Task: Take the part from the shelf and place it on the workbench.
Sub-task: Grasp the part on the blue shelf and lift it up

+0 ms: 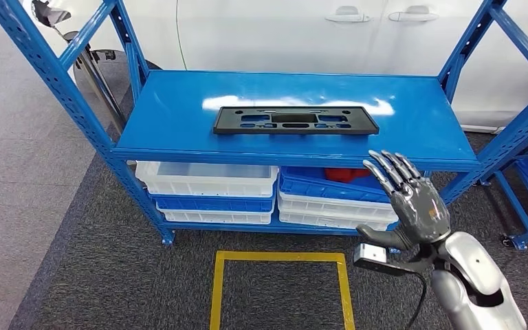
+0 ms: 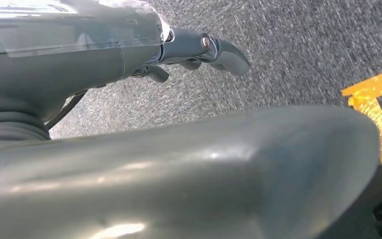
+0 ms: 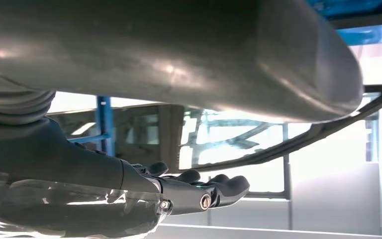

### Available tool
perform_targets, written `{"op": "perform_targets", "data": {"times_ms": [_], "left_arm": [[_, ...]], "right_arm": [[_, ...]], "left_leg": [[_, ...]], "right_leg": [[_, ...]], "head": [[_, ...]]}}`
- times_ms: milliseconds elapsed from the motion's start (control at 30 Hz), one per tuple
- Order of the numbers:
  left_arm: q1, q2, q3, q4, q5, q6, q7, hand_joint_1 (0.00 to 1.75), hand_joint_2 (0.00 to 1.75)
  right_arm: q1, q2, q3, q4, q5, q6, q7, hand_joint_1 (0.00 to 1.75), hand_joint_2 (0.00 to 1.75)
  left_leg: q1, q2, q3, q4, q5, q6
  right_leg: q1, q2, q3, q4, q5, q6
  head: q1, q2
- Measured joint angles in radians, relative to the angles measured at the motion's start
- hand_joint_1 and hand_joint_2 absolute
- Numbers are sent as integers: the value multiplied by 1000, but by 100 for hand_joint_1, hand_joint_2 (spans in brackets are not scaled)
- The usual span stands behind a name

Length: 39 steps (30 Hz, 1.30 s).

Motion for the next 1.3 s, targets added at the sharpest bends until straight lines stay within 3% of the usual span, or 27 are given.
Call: {"op": "perform_targets", "data": {"times_ms": [67, 167, 200, 233, 267, 333, 400, 533, 600, 667, 700, 733, 800, 867, 933, 1033, 1100, 1167, 1200, 1233, 1267, 1300], "left_arm": [[-1, 0, 0, 0, -4, 0, -1, 0, 0], [0, 0, -1, 0, -6, 0, -2, 0, 0], [0, 0, -1, 0, -6, 0, -2, 0, 0], [0, 0, -1, 0, -6, 0, -2, 0, 0], [0, 1, -1, 0, -6, 0, -2, 0, 0], [-1, 1, -1, 0, -6, 0, -2, 0, 0], [-2, 1, -1, 0, -5, 0, -4, 0, 0], [-1, 1, -1, 0, -4, -2, -8, 0, 0], [-2, 1, -1, 0, -5, -4, -9, 0, 0], [-2, 1, -1, 0, -5, -6, -12, 0, 0], [-1, 1, -1, 0, -5, -8, -15, 0, 0], [-1, 1, -1, 0, -6, -9, -18, 0, 0], [-1, 1, -2, 0, -7, -12, -24, 0, 0], [-2, 1, -4, 0, -9, -13, -28, 0, 0], [-3, 1, -5, 0, -11, -15, -29, 0, 0], [-6, 1, -10, 0, -12, -15, -28, 0, 0], [-7, 1, -13, 0, -13, -15, -28, 0, 0], [-6, 1, -16, 0, -14, -15, -28, 0, 0], [-4, 1, -18, 0, -14, -15, -27, 0, 0], [-2, 1, -19, 0, -15, -15, -27, 0, 0], [-1, 1, -19, 0, -15, -15, -27, 0, 0], [0, 1, -20, 0, -15, -15, -27, 0, 0]], "right_arm": [[-75, -7, 55, 55, -7, 6, 0, 0, 0], [-163, -10, 135, 134, -11, 13, 6, 0, 0], [-185, -10, 159, 158, -12, 16, 9, 0, 0], [-206, -10, 181, 180, -15, 18, 12, 0, 0], [-225, -10, 203, 200, -18, 20, 15, 0, 0], [-261, -10, 239, 234, -25, 20, 21, 0, 0], [-293, -9, 269, 263, -31, 21, 25, 0, 0], [-356, -3, 322, 324, -38, 33, 35, 0, 0], [-386, 0, 345, 357, -40, 37, 39, 0, 0], [-404, 2, 367, 389, -42, 39, 39, 0, 0], [-409, 3, 377, 404, -44, 38, 40, 0, 0], [-411, 4, 385, 416, -46, 37, 40, 0, 0], [-416, 4, 398, 432, -52, 33, 40, 0, 0], [-426, 4, 407, 443, -59, 27, 43, 0, 0], [-434, 3, 415, 452, -71, 24, 49, 0, 0], [-443, -2, 425, 462, -94, 22, 54, 0, 0], [-451, -5, 431, 467, -106, 19, 54, 0, 0], [-456, -6, 437, 475, -116, 18, 54, 0, 0], [-456, -7, 441, 480, -119, 18, 54, 0, 0], [-456, -8, 445, 484, -122, 18, 54, 0, 0], [-456, -8, 448, 488, -125, 18, 54, 0, 0], [-457, -9, 451, 492, -128, 17, 54, 0, 0]], "left_leg": [[2, -2, -30, 64, -40, -12], [8, -3, -126, 264, -129, -22], [10, -3, -142, 296, -132, -24], [11, -3, -138, 284, -113, -24], [12, -3, -117, 236, -80, -23], [12, -2, -49, 89, -12, -17], [10, -3, -15, 10, 10, -9], [11, -5, -15, -3, 15, 15], [12, -5, -14, -9, 19, 24], [11, -6, -15, -9, 18, 28], [10, -7, -15, -8, 16, 29], [10, -9, -14, -8, 14, 29], [9, -11, -7, -7, 9, 26], [6, -12, -1, -5, 1, 19], [3, -12, -1, -4, -5, 9], [4, -11, 1, 7, -20, -6], [6, -10, -38, 92, -54, -15], [10, -10, -126, 238, -98, -21], [11, -10, -166, 291, -101, -24], [12, -10, -190, 306, -81, -25], [12, -10, -194, 279, -40, -25], [13, -10, -178, 214, 17, -23]], "right_leg": [[-5, -2, -1, -6, 6, -12], [-4, -4, -7, -4, 8, -19], [-4, -4, -8, -3, 8, -19], [-4, -4, -8, -2, 8, -18], [-4, -4, -7, 0, 7, -17], [-2, -4, -7, 3, 4, -11], [2, -3, -10, 6, 3, -1], [-2, -3, -21, 22, -8, 23], [-5, -2, -60, 110, -58, 30], [-5, -2, -127, 246, -114, 34], [-5, -2, -149, 288, -121, 36], [-5, -2, -154, 292, -108, 36], [-5, -2, -107, 186, -38, 31], [-1, -2, -44, 54, 7, 23], [5, -1, -23, 7, 4, 12], [-1, 1, -10, -2, -2, -5], [-6, 1, 9, -8, -10, -16], [-5, 1, 25, -9, -25, -21], [-4, 2, 35, -8, -35, -20], [-4, 3, 47, -8, -46, -19], [-5, 4, 63, -8, -58, -17], [-6, 5, 81, -8, -72, -14]], "head": [[0, 0], [0, 0], [0, 0], [0, 0], [0, 0], [0, 0], [0, 0], [0, 0], [0, 0], [0, 0], [0, 0], [0, 0], [0, 0], [0, 0], [0, 0], [0, 0], [0, 0], [0, 0], [0, 0], [0, 0], [0, 0], [0, 0]]}}
